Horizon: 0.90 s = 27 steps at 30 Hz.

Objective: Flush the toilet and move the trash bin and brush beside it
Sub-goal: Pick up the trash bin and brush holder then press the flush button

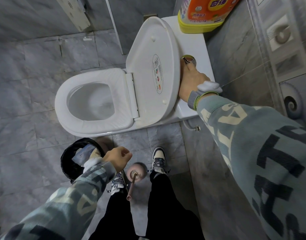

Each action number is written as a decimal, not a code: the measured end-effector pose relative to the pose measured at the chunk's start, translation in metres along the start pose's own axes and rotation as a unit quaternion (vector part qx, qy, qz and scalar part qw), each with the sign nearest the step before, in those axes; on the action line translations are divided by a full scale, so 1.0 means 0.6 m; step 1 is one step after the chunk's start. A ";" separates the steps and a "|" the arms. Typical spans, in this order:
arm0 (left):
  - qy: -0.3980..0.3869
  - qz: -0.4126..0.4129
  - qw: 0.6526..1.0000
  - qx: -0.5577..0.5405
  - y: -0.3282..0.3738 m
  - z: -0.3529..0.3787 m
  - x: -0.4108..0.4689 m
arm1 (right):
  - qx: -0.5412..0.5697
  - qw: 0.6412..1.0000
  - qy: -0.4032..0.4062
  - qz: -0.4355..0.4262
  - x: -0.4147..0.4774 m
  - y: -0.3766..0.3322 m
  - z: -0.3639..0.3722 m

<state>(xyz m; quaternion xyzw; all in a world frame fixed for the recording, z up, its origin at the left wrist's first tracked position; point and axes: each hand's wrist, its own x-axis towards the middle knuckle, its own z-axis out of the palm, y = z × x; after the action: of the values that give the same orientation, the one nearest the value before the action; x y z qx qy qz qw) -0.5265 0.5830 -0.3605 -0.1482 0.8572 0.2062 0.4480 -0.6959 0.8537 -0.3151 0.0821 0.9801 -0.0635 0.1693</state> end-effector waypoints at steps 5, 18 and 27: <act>-0.004 -0.005 1.000 -0.007 -0.002 0.003 0.001 | 0.004 1.000 0.000 0.007 0.004 0.002 0.003; 0.004 -0.005 1.000 0.000 -0.001 0.013 -0.008 | -0.013 1.000 -0.012 -0.007 -0.004 -0.004 -0.010; 0.021 -0.012 1.000 -0.011 -0.016 0.014 -0.022 | 0.005 1.000 -0.011 0.012 -0.004 -0.008 -0.004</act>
<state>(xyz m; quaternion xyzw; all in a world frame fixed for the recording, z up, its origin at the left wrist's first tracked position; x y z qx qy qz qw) -0.5090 0.5797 -0.3557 -0.1670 0.8623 0.2070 0.4310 -0.6951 0.8493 -0.3113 0.0938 0.9767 -0.0675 0.1806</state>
